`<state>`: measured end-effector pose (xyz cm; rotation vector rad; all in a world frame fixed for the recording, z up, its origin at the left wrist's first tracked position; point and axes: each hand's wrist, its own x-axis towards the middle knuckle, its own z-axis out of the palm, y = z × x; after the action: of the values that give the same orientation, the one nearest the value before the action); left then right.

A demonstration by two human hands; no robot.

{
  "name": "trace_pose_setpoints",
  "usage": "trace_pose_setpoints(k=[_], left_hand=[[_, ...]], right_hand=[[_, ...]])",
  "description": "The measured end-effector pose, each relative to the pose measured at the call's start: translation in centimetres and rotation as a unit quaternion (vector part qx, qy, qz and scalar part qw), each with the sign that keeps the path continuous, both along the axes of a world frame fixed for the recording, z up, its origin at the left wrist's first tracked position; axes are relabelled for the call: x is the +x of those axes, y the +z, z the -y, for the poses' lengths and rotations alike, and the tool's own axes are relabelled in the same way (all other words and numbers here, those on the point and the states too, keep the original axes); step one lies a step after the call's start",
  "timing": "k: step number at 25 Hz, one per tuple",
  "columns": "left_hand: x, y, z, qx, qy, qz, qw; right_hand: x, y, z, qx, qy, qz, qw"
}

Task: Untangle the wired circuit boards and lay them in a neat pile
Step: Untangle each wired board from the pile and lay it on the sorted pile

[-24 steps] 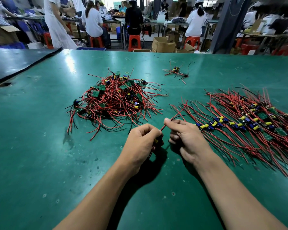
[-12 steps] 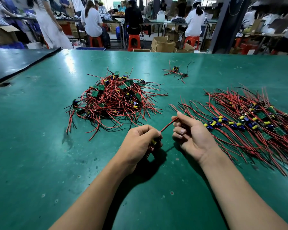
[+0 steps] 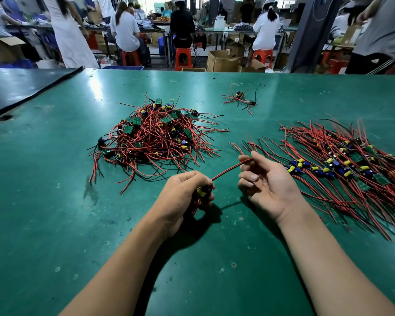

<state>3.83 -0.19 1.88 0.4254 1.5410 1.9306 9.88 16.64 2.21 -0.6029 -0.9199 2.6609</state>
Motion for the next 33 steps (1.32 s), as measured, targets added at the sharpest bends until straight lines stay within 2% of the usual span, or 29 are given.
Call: trace_pose_setpoints(k=[3,5,9,12,14,17,20,23,27,30,33], left_hand=[[0.0,0.1,0.0,-0.001,-0.004,-0.001,1.0],[-0.1,0.1,0.1,-0.003,-0.001,0.0,1.0],[-0.4,0.2,0.2,-0.002,0.013,0.013,1.0],[-0.6,-0.1,0.3,0.0,0.016,0.015,1.0],[-0.6,-0.2,0.2,-0.001,0.02,0.014,1.0],[-0.7,-0.4,0.2,0.001,0.013,0.02,1.0],[-0.6,-0.4,0.2,-0.002,0.012,0.021,1.0],[-0.5,-0.3,0.2,-0.006,0.005,0.006,1.0],[-0.4,-0.2,-0.1,-0.011,-0.004,0.004,1.0],[-0.2,-0.2,-0.2,-0.007,-0.014,0.008,1.0],[-0.2,-0.2,-0.3,-0.01,-0.023,0.009,1.0]], right_hand=[[0.1,0.2,-0.1,-0.068,0.032,-0.02,0.997],[0.0,0.1,0.0,-0.076,0.033,-0.03,0.996],[-0.4,-0.5,0.1,-0.003,-0.029,-0.047,0.998],[-0.6,-1.0,0.2,0.056,-0.061,-0.028,0.996],[-0.7,-1.4,0.9,0.115,-0.03,-0.023,0.993],[-0.7,-2.1,2.8,0.236,0.086,-0.01,0.968],[-0.5,-2.2,3.7,0.269,0.127,0.0,0.955],[-0.5,-2.0,3.6,0.285,0.083,0.015,0.955],[-0.8,-2.2,2.3,0.317,-0.044,0.057,0.946],[-0.7,-2.4,0.7,0.352,-0.136,0.071,0.923],[-0.8,-2.6,0.2,0.382,-0.185,0.069,0.903]])
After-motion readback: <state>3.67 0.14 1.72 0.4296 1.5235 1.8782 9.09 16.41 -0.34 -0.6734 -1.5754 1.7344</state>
